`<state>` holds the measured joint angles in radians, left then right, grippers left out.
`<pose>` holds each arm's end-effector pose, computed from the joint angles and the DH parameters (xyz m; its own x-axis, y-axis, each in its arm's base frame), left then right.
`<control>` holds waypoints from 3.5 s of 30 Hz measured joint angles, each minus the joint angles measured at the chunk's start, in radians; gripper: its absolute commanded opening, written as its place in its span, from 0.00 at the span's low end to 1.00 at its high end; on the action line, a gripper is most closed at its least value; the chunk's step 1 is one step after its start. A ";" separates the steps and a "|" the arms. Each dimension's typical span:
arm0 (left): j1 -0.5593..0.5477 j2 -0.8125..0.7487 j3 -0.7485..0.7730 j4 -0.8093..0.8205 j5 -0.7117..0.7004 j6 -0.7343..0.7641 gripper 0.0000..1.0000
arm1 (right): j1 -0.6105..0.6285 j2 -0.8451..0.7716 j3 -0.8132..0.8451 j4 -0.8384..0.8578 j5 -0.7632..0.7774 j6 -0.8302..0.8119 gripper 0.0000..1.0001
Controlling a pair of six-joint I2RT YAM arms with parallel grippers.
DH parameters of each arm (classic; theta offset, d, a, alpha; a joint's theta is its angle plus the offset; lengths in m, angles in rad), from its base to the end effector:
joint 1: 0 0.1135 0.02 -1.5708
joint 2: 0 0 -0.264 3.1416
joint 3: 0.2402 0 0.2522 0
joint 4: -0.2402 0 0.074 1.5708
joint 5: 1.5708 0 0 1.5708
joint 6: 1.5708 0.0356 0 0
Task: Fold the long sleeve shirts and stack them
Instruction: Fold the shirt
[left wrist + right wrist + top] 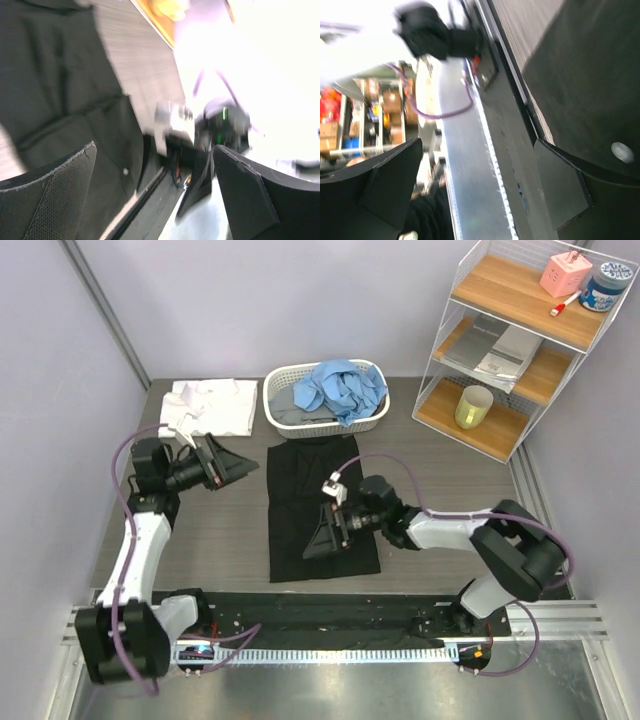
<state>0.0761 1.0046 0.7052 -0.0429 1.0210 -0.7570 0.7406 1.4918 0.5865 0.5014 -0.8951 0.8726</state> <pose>0.2190 -0.0137 0.2903 -0.7660 -0.4183 -0.4882 0.3234 0.4056 -0.8549 0.1924 0.2136 0.1832 -0.9154 -0.1877 -0.3562 -0.3895 0.1887 0.9015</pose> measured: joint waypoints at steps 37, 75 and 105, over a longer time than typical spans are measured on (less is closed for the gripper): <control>0.096 -0.037 0.087 -0.381 0.011 0.321 1.00 | 0.044 0.267 0.215 0.157 -0.042 0.097 1.00; 0.097 -0.001 0.154 -0.455 -0.063 0.412 1.00 | 0.207 0.522 0.253 0.283 -0.035 0.097 1.00; 0.056 0.110 0.164 -0.425 -0.078 0.483 1.00 | -0.292 0.108 0.116 -1.084 -0.243 -0.877 1.00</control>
<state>0.1322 1.1149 0.8696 -0.4679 0.9428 -0.2737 0.4488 1.5997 0.7025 -0.5823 -1.1385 -0.0044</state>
